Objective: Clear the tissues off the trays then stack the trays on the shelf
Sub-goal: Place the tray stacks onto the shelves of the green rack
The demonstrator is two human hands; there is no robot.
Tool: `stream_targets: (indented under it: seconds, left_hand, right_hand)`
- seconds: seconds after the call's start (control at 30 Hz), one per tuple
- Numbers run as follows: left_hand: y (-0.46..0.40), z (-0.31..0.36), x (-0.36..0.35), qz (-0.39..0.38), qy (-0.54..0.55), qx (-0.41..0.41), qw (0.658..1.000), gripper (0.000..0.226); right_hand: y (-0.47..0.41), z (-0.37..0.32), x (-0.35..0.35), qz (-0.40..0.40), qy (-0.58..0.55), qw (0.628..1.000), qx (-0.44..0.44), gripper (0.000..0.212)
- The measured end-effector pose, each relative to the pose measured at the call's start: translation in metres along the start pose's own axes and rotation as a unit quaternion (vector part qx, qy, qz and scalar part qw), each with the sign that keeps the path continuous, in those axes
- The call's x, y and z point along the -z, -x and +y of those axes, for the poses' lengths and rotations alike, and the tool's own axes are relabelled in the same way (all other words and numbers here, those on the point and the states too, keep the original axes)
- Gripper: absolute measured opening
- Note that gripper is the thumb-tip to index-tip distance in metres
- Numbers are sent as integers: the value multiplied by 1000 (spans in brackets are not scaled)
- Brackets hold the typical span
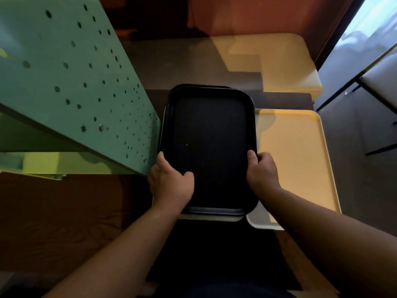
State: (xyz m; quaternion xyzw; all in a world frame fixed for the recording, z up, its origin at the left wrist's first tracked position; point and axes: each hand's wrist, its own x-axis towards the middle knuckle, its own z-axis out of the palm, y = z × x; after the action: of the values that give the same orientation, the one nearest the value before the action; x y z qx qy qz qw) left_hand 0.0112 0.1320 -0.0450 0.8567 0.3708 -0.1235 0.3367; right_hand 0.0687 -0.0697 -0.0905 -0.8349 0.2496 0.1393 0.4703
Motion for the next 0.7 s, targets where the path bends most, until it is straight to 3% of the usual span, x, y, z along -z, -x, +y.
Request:
stream_targets:
  seconds: [0.33, 0.47, 0.7]
  left_hand:
    - [-56, 26, 2, 9, -42, -13, 999, 79]
    - [-70, 20, -5, -14, -7, 12, 1000, 78]
    - [-73, 10, -14, -19, 14, 16, 1000, 76]
  right_hand:
    - [-41, -24, -29, -6, -15, 1000, -23, 34]
    - [-42, -21, -29, -10, 1, 1000, -9, 18]
    - [-34, -10, -31, -17, 49, 998, 30, 18]
